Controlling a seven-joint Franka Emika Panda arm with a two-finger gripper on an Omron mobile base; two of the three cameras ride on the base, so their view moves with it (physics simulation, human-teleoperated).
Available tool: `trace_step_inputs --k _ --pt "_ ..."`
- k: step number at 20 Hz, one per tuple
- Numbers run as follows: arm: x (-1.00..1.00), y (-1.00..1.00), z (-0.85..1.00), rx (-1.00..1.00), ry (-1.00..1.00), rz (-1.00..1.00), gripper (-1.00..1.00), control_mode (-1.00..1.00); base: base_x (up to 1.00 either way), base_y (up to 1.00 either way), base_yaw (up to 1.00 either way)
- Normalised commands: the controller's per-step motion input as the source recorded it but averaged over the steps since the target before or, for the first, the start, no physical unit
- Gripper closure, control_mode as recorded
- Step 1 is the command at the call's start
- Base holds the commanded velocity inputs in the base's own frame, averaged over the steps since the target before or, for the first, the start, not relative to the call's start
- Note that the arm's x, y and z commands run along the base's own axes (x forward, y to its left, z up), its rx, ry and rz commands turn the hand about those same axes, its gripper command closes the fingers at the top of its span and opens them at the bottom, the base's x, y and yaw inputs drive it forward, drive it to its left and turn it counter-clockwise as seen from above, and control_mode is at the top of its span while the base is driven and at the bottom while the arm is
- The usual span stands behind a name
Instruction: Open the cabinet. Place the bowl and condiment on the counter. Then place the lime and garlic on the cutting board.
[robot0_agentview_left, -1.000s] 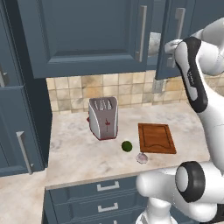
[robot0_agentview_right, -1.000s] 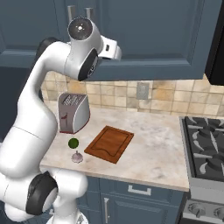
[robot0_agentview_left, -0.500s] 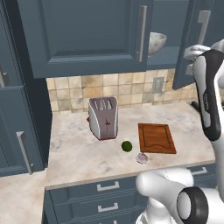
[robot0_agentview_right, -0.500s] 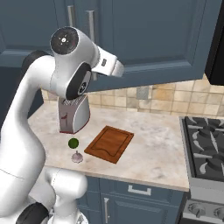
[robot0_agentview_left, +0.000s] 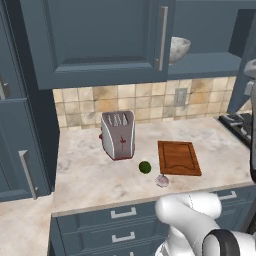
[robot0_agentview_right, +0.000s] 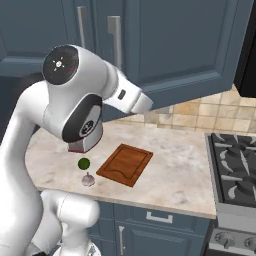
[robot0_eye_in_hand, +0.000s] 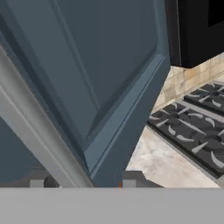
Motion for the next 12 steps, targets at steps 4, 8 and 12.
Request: trace_step_inputs --k 4,8,12 --pt "-1.00 0.11 0.39 -0.04 0.01 -0.09 -1.00 -1.00 0.00 0.00 0.00" --pt "-0.99 0.91 0.15 -0.42 0.14 -0.08 -1.00 -1.00 0.00 0.00 0.00" --pt "-0.43 1.00 -0.03 -0.70 0.22 -0.04 -1.00 -1.00 0.00 0.00 0.00"
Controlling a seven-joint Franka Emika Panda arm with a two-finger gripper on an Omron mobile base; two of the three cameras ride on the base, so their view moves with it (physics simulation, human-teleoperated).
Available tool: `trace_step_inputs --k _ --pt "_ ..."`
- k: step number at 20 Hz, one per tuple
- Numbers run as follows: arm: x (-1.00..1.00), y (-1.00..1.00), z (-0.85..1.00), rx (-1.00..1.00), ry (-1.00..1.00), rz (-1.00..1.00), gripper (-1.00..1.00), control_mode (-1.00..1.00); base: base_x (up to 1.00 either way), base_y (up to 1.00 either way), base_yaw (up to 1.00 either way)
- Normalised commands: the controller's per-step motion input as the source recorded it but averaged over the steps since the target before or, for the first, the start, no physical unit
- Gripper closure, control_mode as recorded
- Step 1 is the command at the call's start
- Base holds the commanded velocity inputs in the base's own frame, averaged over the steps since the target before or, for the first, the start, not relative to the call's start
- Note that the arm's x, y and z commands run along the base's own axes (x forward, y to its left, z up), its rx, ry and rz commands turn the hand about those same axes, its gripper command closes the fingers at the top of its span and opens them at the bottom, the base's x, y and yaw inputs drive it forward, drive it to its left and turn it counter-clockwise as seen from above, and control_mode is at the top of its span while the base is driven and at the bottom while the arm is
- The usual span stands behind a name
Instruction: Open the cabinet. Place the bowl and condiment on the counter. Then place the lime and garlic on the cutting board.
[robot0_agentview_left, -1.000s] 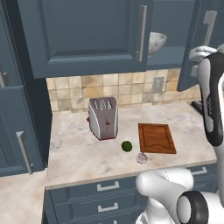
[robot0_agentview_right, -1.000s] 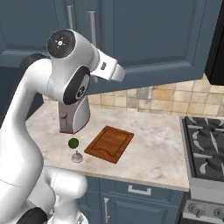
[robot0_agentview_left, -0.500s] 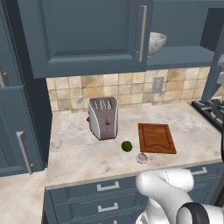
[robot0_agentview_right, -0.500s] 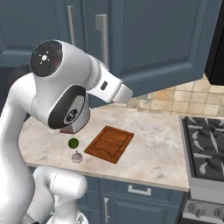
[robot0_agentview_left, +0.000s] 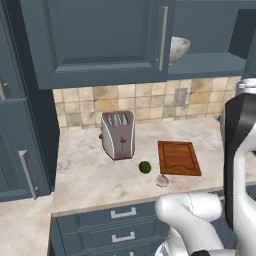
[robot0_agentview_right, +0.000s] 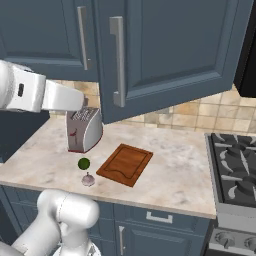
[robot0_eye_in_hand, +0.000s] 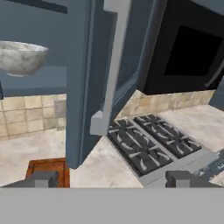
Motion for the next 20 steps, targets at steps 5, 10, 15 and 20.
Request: trace_step_inputs --k 5,10,15,20 --pt "0.59 0.87 -0.04 -0.48 0.24 -0.05 -1.00 -1.00 0.00 0.00 0.00" --pt "1.00 0.12 -0.23 -0.47 0.06 0.00 -1.00 -1.00 0.00 0.00 0.00" --pt "1.00 -0.44 -0.27 -0.25 0.04 -0.03 -1.00 -1.00 0.00 0.00 0.00" --pt "0.26 -1.00 -0.10 0.08 0.13 -0.19 -1.00 -1.00 0.00 0.00 0.00"
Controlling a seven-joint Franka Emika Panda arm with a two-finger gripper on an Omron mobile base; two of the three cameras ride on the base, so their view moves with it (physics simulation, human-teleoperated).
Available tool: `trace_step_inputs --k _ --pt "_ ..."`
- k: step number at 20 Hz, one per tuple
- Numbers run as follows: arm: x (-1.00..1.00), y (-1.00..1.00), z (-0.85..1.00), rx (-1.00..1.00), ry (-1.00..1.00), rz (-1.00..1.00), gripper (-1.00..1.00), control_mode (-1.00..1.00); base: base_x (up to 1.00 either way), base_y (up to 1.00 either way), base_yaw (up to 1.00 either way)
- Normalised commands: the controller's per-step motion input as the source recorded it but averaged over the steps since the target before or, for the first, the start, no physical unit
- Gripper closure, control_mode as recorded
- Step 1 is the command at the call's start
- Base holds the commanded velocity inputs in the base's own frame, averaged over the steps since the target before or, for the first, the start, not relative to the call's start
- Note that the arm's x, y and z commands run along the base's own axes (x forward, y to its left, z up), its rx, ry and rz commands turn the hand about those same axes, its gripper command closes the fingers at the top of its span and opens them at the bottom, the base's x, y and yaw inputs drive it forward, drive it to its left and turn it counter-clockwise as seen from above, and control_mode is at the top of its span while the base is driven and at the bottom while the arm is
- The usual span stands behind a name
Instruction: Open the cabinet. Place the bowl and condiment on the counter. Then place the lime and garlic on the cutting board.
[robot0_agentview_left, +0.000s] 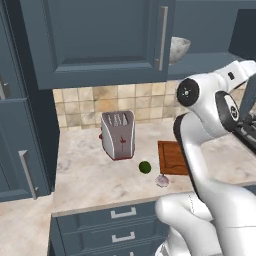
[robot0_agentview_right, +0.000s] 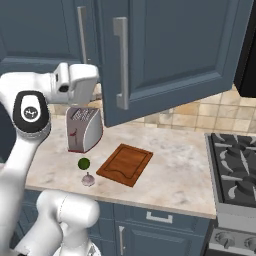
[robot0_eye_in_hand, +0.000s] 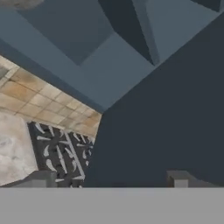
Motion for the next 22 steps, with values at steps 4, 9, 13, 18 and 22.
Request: trace_step_inputs --k 4,9,13,18,22 --pt "-0.63 -0.98 0.02 0.17 0.03 -0.25 -1.00 -1.00 0.00 0.00 0.00" --pt "-0.83 -1.00 0.01 0.23 0.07 -0.31 -1.00 -1.00 0.00 0.00 0.00" --pt "-0.04 -1.00 0.00 0.19 0.06 -0.20 -1.00 -1.00 0.00 0.00 0.00" --pt "0.01 -1.00 0.00 0.17 -0.01 -0.04 -1.00 -1.00 0.00 0.00 0.00" --pt "0.00 -0.30 -0.09 0.08 -0.20 0.33 -1.00 -1.00 0.00 0.00 0.00"
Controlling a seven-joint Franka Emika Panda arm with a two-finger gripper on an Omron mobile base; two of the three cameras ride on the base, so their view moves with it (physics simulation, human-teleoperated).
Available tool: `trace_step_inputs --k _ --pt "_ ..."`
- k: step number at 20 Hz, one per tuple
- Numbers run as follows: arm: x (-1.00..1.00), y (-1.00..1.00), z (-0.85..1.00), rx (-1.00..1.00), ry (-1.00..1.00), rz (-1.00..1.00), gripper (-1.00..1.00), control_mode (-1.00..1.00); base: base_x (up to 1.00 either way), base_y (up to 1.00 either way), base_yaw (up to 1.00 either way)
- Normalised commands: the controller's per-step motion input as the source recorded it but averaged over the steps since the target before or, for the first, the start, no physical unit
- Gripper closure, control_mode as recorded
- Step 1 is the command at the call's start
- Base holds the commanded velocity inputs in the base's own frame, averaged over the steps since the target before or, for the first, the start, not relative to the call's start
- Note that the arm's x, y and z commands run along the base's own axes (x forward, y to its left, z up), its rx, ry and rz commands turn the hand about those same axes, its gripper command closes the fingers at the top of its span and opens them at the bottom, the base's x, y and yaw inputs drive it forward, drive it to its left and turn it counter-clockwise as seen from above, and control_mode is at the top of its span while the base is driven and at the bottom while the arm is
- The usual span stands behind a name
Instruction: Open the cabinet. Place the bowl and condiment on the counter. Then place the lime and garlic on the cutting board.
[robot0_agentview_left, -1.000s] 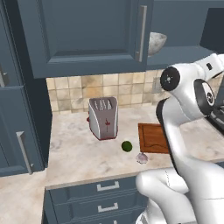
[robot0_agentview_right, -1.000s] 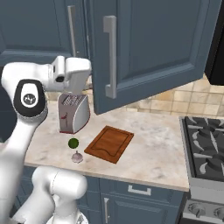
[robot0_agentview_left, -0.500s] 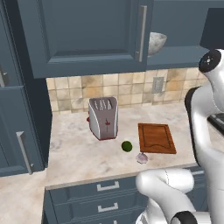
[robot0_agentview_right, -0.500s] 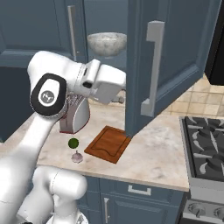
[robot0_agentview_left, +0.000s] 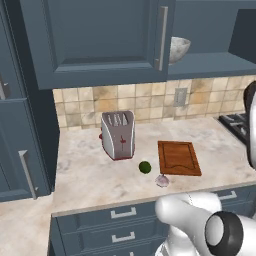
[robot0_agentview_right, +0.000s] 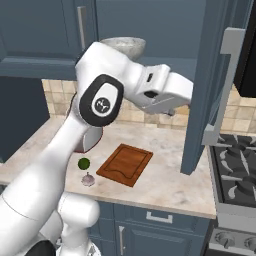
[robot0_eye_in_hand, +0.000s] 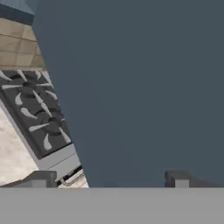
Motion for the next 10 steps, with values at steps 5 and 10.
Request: trace_step_inputs --k 5,10 --pt "0.00 0.80 -0.26 0.07 -0.29 0.70 -1.00 -1.00 0.00 0.00 0.00" --pt "0.07 1.00 -0.06 0.04 -0.08 0.49 -1.00 -1.00 0.00 0.00 0.00"
